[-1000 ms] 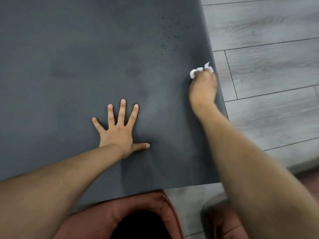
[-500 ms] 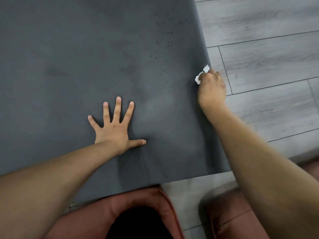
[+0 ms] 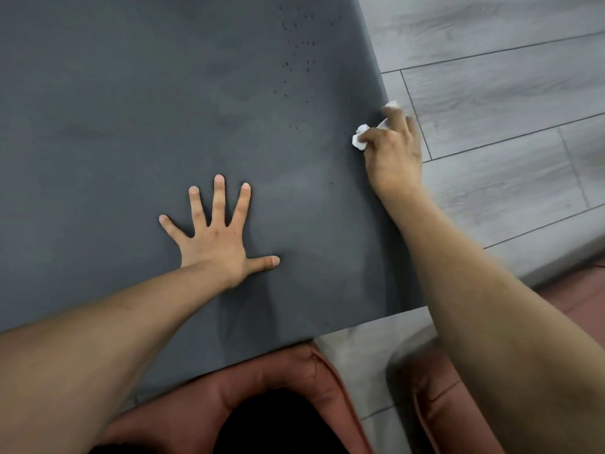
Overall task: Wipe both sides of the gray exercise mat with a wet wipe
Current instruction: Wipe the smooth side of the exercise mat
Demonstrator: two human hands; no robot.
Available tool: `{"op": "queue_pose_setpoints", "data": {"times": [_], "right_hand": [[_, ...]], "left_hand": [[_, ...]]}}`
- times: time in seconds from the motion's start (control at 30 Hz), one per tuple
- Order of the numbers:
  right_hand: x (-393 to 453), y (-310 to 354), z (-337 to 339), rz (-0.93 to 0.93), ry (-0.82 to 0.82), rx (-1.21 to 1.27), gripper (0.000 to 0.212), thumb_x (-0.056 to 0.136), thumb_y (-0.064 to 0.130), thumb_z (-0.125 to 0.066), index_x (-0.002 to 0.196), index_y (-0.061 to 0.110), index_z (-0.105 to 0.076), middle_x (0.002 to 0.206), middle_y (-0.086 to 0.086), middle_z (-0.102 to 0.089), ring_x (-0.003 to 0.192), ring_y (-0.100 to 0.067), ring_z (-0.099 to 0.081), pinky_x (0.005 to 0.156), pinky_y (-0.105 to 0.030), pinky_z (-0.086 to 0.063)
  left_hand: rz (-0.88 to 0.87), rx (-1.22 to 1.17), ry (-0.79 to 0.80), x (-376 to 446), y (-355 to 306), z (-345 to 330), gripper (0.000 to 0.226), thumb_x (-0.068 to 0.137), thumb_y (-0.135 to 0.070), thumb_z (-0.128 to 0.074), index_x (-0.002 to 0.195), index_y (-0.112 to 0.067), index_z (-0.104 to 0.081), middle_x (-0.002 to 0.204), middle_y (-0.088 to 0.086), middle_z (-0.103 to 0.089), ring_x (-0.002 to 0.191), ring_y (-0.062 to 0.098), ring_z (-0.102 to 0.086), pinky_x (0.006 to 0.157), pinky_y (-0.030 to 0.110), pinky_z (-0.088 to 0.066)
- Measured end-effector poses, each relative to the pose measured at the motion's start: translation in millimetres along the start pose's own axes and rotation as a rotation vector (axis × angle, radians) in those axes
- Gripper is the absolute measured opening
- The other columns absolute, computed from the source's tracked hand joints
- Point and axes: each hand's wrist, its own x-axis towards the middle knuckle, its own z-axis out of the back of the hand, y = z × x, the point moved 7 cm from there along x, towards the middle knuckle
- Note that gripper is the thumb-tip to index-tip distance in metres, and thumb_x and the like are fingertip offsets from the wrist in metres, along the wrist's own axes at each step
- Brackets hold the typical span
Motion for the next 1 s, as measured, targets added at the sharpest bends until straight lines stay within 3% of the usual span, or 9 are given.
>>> {"op": "queue_pose_setpoints", "data": {"times": [0.1, 0.2, 0.37, 0.47, 0.53, 0.6, 0.67, 0.8, 1.0], "right_hand": [[-8.6, -1.7, -2.7, -0.059, -0.059, 0.071, 0.025, 0.091, 0.013, -0.055, 0.092, 0.029, -0.074, 0.138, -0.004, -0.049, 0.111, -0.03, -0.05, 0.093, -0.036, -0.043], [-12.9, -3.0, -7.5, -0.126, -0.04, 0.205, 0.02, 0.091, 0.015, -0.058, 0.09, 0.026, -0.075, 0.132, -0.002, -0.054, 0.108, -0.024, -0.058, 0.089, -0.029, -0.046], [-24.6, 25.7, -2.0, 0.021, 0.059, 0.341, 0.022, 0.091, 0.036, -0.059, 0.092, 0.022, -0.076, 0.129, 0.006, -0.057, 0.106, -0.003, -0.057, 0.087, -0.013, -0.037], [-28.1, 24.8, 4.0, 0.015, 0.007, 0.306, 0.016, 0.091, 0.024, -0.059, 0.103, 0.019, -0.069, 0.126, 0.001, -0.051, 0.096, -0.01, -0.056, 0.081, -0.024, -0.044], [-31.2, 23.2, 2.6, -0.013, -0.058, 0.203, 0.033, 0.088, 0.014, -0.06, 0.121, 0.017, -0.057, 0.124, -0.004, -0.05, 0.103, -0.021, -0.054, 0.085, -0.035, -0.048], [-36.1, 22.0, -3.3, -0.071, -0.11, 0.057, 0.038, 0.089, 0.017, -0.061, 0.126, 0.014, -0.053, 0.123, -0.006, -0.051, 0.109, -0.025, -0.049, 0.093, -0.034, -0.043], [-40.2, 25.2, -7.4, -0.111, -0.146, -0.059, 0.026, 0.093, 0.021, -0.055, 0.117, 0.012, -0.061, 0.118, -0.007, -0.054, 0.109, -0.026, -0.047, 0.095, -0.033, -0.04], [-38.1, 36.9, -16.5, -0.111, -0.073, -0.055, 0.023, 0.092, 0.004, -0.045, 0.101, 0.01, -0.065, 0.103, -0.008, -0.061, 0.095, -0.025, -0.05, 0.084, -0.031, -0.041], [-50.1, 64.1, -15.1, 0.221, -0.042, -0.008, 0.013, 0.085, 0.01, -0.059, 0.084, 0.018, -0.068, 0.08, -0.006, -0.063, 0.072, -0.03, -0.056, 0.067, -0.033, -0.04]], "left_hand": [[-0.007, -0.005, -0.01, 1.3, 0.8, -2.0, 0.132, 0.062, -0.101, -0.041, 0.142, -0.042, 0.045, 0.152, -0.002, 0.053, 0.148, 0.039, 0.034, 0.11, 0.082, -0.002], [-0.016, -0.011, -0.013, 2.2, 1.2, -2.9, 0.132, 0.062, -0.101, -0.041, 0.143, -0.042, 0.045, 0.152, -0.002, 0.053, 0.148, 0.04, 0.035, 0.109, 0.083, -0.002], [-0.016, -0.007, -0.029, 2.8, 0.5, -3.9, 0.132, 0.062, -0.101, -0.04, 0.144, -0.041, 0.044, 0.153, -0.001, 0.052, 0.148, 0.04, 0.035, 0.109, 0.083, -0.001], [-0.012, -0.003, -0.026, 2.4, 0.6, -3.5, 0.133, 0.062, -0.101, -0.041, 0.144, -0.041, 0.044, 0.153, 0.0, 0.051, 0.148, 0.04, 0.035, 0.109, 0.083, -0.002], [-0.014, -0.008, -0.028, 2.4, 0.8, -3.7, 0.133, 0.062, -0.101, -0.042, 0.144, -0.041, 0.044, 0.153, -0.001, 0.052, 0.148, 0.04, 0.035, 0.109, 0.083, -0.002], [-0.016, -0.013, -0.031, 2.7, 1.6, -3.6, 0.133, 0.061, -0.101, -0.042, 0.144, -0.042, 0.044, 0.153, -0.001, 0.052, 0.148, 0.04, 0.035, 0.109, 0.084, -0.001], [-0.015, -0.018, -0.024, 2.1, 2.2, -3.1, 0.133, 0.062, -0.101, -0.042, 0.144, -0.042, 0.043, 0.153, -0.001, 0.052, 0.148, 0.04, 0.036, 0.109, 0.084, 0.0], [-0.013, -0.018, -0.025, 1.9, 0.8, -2.4, 0.134, 0.061, -0.101, -0.045, 0.146, -0.042, 0.041, 0.154, -0.001, 0.05, 0.148, 0.039, 0.035, 0.109, 0.084, 0.0], [-0.008, -0.025, -0.019, 2.8, -2.0, -1.5, 0.134, 0.061, -0.1, -0.046, 0.145, -0.044, 0.042, 0.153, -0.003, 0.051, 0.148, 0.038, 0.036, 0.109, 0.083, 0.001]]}}
